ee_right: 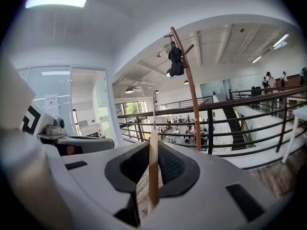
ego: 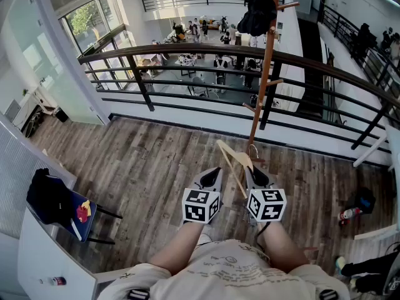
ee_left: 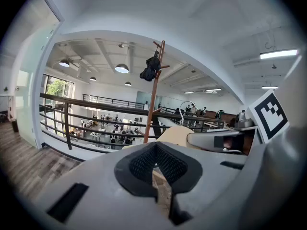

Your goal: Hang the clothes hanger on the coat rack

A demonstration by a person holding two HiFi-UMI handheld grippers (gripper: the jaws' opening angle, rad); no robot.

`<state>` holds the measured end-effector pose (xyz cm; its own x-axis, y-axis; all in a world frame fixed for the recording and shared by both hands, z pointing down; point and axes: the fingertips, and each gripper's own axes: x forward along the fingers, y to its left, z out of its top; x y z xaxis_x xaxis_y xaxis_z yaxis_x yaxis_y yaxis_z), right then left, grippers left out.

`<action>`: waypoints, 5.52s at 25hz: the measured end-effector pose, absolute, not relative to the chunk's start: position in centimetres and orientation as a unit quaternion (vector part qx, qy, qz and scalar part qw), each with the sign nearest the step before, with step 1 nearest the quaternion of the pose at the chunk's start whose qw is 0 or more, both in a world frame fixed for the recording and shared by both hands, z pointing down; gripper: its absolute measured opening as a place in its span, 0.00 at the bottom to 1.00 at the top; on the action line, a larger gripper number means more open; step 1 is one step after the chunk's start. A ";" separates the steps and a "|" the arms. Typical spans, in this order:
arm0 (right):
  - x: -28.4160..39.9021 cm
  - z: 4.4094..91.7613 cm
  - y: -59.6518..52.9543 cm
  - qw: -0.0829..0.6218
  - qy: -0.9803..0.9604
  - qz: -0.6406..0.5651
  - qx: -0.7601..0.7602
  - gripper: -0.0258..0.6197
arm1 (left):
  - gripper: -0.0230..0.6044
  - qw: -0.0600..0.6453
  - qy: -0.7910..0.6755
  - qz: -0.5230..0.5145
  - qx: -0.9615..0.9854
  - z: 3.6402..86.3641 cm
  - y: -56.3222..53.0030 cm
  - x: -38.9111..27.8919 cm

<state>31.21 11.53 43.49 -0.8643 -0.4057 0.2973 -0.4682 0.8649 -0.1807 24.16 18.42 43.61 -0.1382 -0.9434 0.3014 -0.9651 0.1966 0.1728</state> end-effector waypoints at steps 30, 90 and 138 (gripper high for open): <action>20.2 45.6 15.2 0.122 -0.952 0.127 0.249 0.12 | 0.04 0.180 -0.741 0.026 0.646 46.1 22.6 12.8; -3.5 49.8 -14.9 0.142 -0.925 0.169 0.311 0.12 | 0.04 0.204 -0.667 0.074 0.713 48.3 -9.3 -10.6; -1.0 65.8 -25.9 0.186 -0.792 0.289 0.505 0.12 | 0.04 0.236 -0.503 0.140 0.820 52.1 -20.1 -13.7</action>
<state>-0.99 -25.90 65.80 -0.4210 -0.6912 0.5874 -0.9071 0.3230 -0.2700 -13.66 -20.07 52.12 0.4559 -0.7585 0.4657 -0.8900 -0.3839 0.2460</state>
